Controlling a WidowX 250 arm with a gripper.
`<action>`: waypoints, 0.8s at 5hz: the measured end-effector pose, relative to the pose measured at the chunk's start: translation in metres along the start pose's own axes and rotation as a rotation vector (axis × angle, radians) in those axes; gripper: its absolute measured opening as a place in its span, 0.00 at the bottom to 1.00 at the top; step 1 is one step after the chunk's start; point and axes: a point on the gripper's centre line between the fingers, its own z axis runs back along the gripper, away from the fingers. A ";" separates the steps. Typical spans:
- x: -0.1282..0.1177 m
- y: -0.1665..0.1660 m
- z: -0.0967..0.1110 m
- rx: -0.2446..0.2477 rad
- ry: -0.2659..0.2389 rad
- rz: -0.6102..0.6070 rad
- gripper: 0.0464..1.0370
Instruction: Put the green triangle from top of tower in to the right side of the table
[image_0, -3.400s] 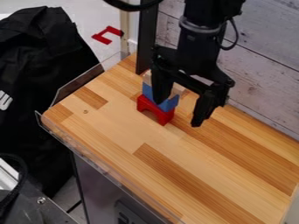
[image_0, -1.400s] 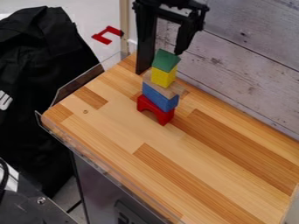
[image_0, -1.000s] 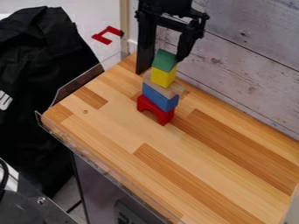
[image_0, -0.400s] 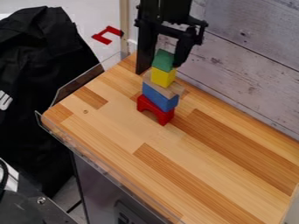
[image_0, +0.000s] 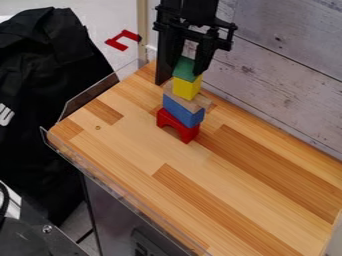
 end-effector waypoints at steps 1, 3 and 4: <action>-0.006 0.000 0.013 -0.003 -0.034 0.016 0.48; -0.041 -0.061 0.079 0.002 -0.175 -0.043 0.48; -0.042 -0.100 0.048 -0.045 -0.090 -0.111 0.48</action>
